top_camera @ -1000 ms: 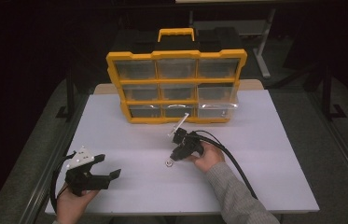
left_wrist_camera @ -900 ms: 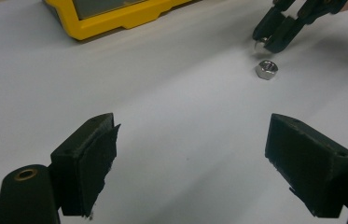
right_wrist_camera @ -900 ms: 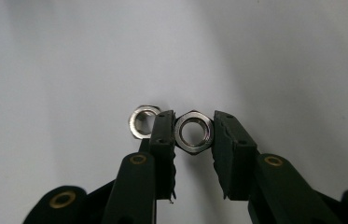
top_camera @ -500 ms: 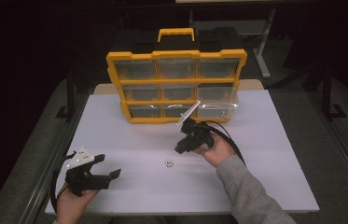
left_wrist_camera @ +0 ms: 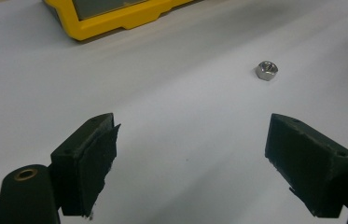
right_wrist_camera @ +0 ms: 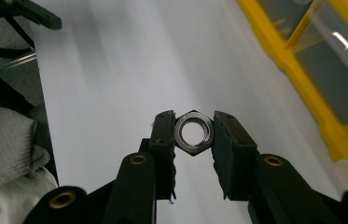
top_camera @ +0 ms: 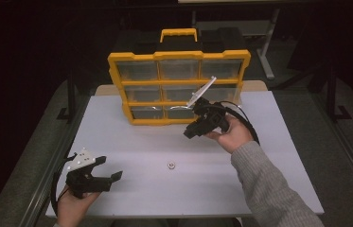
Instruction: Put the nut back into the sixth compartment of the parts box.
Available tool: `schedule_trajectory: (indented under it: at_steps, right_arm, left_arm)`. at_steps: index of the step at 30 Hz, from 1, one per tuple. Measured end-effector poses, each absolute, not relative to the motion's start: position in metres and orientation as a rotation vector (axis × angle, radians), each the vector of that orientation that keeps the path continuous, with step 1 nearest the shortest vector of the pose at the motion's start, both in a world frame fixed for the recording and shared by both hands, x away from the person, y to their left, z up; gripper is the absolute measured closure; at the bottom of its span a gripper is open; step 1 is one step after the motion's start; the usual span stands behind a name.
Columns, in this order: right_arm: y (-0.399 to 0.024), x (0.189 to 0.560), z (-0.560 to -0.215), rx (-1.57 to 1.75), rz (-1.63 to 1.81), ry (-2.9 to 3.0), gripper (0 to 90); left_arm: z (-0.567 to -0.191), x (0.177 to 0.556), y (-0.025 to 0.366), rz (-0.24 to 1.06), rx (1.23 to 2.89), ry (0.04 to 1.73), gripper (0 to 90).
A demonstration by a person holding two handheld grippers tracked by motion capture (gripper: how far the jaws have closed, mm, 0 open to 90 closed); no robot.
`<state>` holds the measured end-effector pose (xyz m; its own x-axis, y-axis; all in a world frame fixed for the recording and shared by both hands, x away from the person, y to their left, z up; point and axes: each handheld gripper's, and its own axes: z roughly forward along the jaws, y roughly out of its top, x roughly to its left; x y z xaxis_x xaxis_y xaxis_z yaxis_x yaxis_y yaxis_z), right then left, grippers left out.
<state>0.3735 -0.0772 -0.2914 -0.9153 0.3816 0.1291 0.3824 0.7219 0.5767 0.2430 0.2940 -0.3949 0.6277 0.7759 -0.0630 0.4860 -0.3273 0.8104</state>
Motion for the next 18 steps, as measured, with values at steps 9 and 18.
schedule_trajectory:
  at_steps: [9, 18]
  right_arm:
    - [-0.085, 0.382, -0.241, -0.67, -1.02, -2.939, 69.1]
    - [-0.099, 0.395, -0.212, -0.753, -1.03, -2.96, 69.1]
  left_arm:
    - [-0.395, 0.244, 0.295, 0.432, 1.99, 0.984, 16.4]
    - [-0.395, 0.243, 0.296, 0.425, 1.992, 0.992, 16.4]
